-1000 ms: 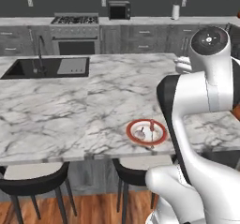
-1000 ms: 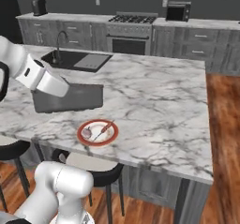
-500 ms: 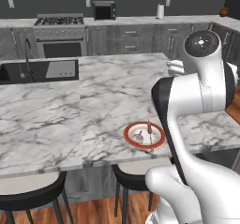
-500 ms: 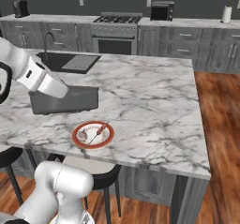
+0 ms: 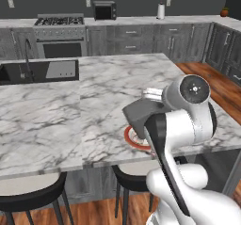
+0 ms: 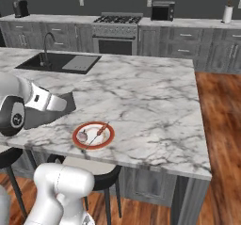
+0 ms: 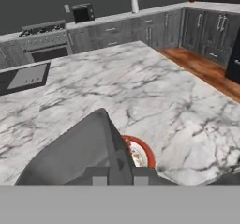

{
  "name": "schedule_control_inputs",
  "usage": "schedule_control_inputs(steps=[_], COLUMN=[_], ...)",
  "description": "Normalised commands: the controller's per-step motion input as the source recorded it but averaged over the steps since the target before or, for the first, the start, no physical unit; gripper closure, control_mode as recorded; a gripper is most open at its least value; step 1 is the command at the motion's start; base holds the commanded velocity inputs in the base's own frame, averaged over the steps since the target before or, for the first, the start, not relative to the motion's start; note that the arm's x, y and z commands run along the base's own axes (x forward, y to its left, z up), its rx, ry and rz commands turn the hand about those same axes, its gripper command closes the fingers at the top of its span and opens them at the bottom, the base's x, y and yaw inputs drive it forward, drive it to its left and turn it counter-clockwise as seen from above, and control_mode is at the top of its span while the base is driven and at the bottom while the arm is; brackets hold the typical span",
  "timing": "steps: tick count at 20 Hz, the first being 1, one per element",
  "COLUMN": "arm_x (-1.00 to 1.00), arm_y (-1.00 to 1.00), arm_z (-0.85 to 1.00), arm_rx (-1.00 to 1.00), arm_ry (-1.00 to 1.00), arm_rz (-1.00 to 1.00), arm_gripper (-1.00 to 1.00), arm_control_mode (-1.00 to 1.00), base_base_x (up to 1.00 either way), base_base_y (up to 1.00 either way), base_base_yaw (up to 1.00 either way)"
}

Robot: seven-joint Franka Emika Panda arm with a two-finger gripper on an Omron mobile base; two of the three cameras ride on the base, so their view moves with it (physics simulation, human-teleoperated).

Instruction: Retrieve the tupperware and aluminum foil from the cabinet and place them on the dining counter near the plate with garlic and kebab skewer to prepare for storing leftovers.

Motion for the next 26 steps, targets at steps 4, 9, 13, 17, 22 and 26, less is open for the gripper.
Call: schedule_control_inputs(steps=[4, 9, 13, 17, 22, 26], arm_x=[0.66, 0.48, 0.39, 0.38, 0.51, 0.54], arm_y=[0.35, 0.4, 0.35, 0.19, 0.26, 0.26], arm_z=[-0.47, -0.3, -0.45, -0.42, -0.45, -0.46], arm_rx=[0.05, 0.09, 0.11, 0.05, 0.0, 0.0], arm_ry=[-0.05, -0.03, -0.01, 0.0, 0.04, 0.07], arm_rz=[0.13, -0.03, -0.06, -0.01, 0.0, 0.0], arm_gripper=[1.0, 1.0, 1.0, 1.0, 1.0, 1.0], arm_control_mode=[-1.0, -1.0, -1.0, -1.0, -1.0, -1.0], base_base_x=[0.0, 0.0, 0.0, 0.0, 0.0, 0.0], base_base_y=[0.0, 0.0, 0.0, 0.0, 0.0, 0.0], base_base_yaw=[0.0, 0.0, 0.0, 0.0, 0.0, 0.0])
